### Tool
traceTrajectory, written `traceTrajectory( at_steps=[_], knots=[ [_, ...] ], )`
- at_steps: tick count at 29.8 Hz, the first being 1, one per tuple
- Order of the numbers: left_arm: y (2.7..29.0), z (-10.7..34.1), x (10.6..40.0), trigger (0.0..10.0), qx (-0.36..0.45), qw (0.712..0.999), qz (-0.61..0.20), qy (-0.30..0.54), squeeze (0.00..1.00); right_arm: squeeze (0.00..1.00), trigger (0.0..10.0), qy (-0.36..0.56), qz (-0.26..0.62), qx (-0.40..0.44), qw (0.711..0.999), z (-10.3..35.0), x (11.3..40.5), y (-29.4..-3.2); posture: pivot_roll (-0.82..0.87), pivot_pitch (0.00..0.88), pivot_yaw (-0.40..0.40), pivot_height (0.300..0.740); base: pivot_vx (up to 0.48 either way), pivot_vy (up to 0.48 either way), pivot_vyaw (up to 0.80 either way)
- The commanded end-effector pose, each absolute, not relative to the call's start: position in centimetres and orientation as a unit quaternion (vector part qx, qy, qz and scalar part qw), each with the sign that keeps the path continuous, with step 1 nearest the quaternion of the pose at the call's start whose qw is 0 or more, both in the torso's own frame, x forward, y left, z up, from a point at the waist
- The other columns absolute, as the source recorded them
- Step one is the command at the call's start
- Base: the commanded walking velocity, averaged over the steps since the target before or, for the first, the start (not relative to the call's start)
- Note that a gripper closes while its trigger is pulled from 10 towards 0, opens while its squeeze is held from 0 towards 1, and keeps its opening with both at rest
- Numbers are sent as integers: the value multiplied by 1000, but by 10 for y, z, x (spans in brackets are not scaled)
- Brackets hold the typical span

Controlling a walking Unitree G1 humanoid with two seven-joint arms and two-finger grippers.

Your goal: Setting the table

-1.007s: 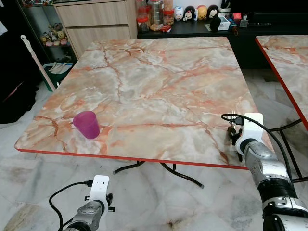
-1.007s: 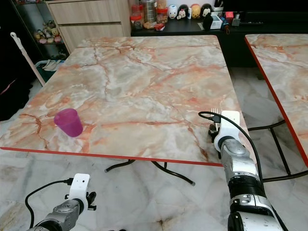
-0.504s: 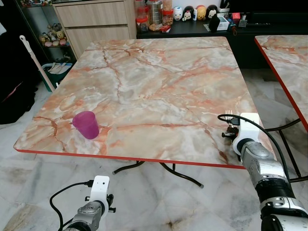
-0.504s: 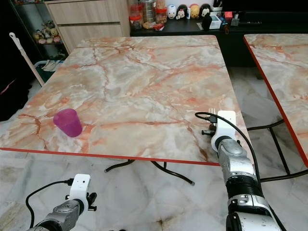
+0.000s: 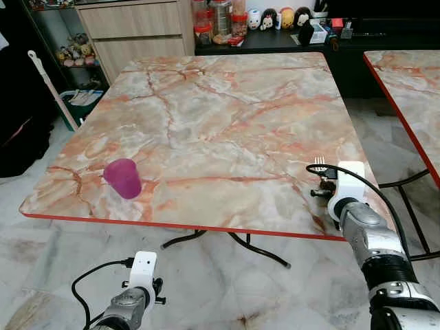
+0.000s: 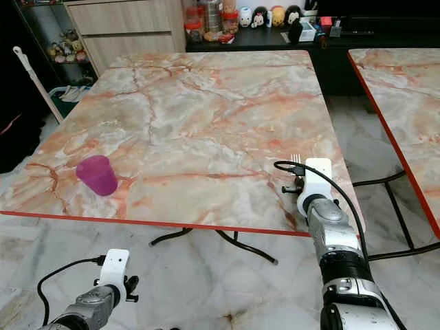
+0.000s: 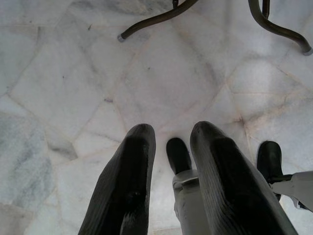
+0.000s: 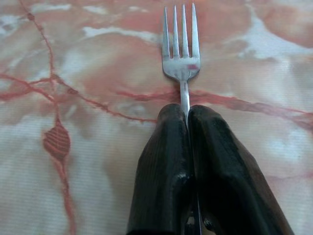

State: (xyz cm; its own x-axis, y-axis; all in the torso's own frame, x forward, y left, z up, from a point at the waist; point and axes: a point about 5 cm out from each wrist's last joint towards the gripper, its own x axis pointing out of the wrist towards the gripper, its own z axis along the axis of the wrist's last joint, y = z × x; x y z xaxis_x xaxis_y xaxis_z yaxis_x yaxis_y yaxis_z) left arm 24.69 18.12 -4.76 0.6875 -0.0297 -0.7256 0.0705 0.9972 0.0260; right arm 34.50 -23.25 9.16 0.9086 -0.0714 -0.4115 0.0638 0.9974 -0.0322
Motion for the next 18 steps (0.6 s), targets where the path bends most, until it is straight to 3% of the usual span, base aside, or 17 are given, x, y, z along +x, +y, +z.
traceTrajectory(
  at_steps=[1, 11, 12, 18],
  knots=[
    [187, -49, 244, 10000, 33, 914, -24, 403, 0, 0, 0, 220, -9, -8, 975, 87, 345, -220, -66, 84, 73, 740, 0, 0, 0],
    [188, -48, 245, 10000, 34, 917, -15, 398, 0, 0, 0, 104, 24, -18, 994, 120, 356, -209, -66, 80, 73, 740, 0, 0, 0],
    [188, -48, 245, 10000, 32, 917, -11, 397, 0, 0, 10000, 67, 18, -10, 998, 130, 358, -209, -66, 80, 73, 740, 0, 0, 0],
    [188, -48, 245, 10000, 33, 919, -5, 392, 0, 0, 10000, 3, -4, -22, 1000, 146, 361, -213, -63, 78, 73, 740, 0, 0, 0]
  ],
)
